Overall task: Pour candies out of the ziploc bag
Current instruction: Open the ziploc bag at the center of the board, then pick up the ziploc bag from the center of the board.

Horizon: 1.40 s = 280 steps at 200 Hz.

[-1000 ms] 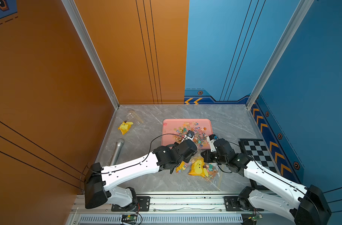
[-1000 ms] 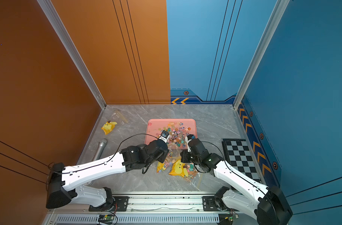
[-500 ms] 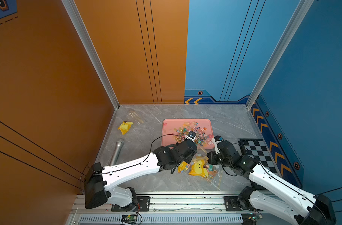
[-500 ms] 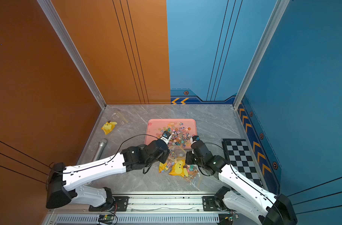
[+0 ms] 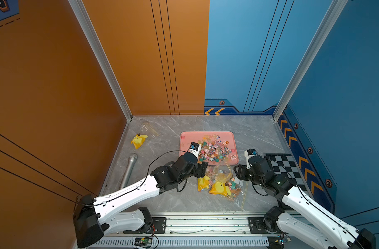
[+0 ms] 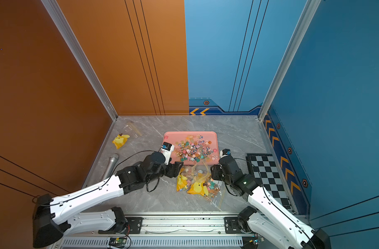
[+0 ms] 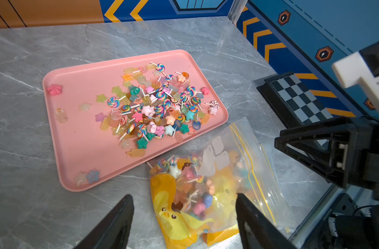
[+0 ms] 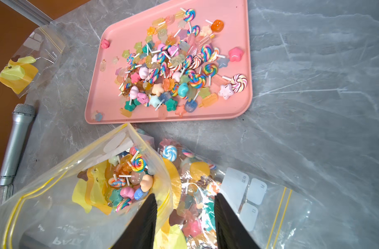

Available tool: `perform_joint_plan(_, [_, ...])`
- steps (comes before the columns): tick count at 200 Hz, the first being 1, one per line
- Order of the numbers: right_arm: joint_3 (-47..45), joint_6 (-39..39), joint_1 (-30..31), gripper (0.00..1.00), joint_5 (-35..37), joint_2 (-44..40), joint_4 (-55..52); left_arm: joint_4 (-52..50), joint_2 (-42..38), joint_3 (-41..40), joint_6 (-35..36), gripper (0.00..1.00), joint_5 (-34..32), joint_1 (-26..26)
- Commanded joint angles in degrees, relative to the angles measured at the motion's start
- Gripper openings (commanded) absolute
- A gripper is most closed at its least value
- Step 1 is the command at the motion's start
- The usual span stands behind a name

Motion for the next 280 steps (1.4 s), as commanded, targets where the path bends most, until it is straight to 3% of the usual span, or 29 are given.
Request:
perform_joint_plan(1, [2.5, -0.7, -0.2, 0.46, 0.2, -0.2, -3.1, 2.7, -2.6, -1.9, -2.0, 0.8, 3.8, 2.0])
perform_joint_plan(32, [5.6, -1.7, 1.7, 0.52, -4.8, -0.8, -2.3, -0.4, 0.0, -2.2, -4.0, 0.83, 8.1, 5.7])
perform_joint_plan(52, [6.4, -1.2, 2.0, 0.59, -12.8, -2.3, 1.4, -0.1, 1.7, -4.3, -6.5, 0.83, 9.3, 7.2])
perform_joint_plan(89, [6.2, 3.3, 2.8, 0.65, -23.5, 0.3, 9.0, 8.8, 1.6, -11.6, -11.9, 0.84, 14.1, 10.7])
perform_joint_plan(181, [7.1, 5.9, 9.6, 0.62, -18.8, 12.7, 16.1, 14.1, 5.5, -17.7, -15.0, 0.85, 17.6, 11.9])
perform_joint_plan(204, [7.4, 6.5, 9.6, 0.52, -16.4, 13.7, 16.5, 16.4, 7.2, -19.0, -15.7, 0.85, 18.2, 12.0])
perform_joint_plan(245, [7.6, 7.1, 9.2, 0.18, -12.8, 13.2, 15.5, 19.5, 10.4, -19.7, -16.4, 0.82, 19.9, 11.9])
perform_joint_plan(280, [7.3, 5.9, 8.3, 0.05, -10.2, 11.2, 12.0, 21.2, 12.3, -19.7, -16.4, 0.81, 21.0, 11.9])
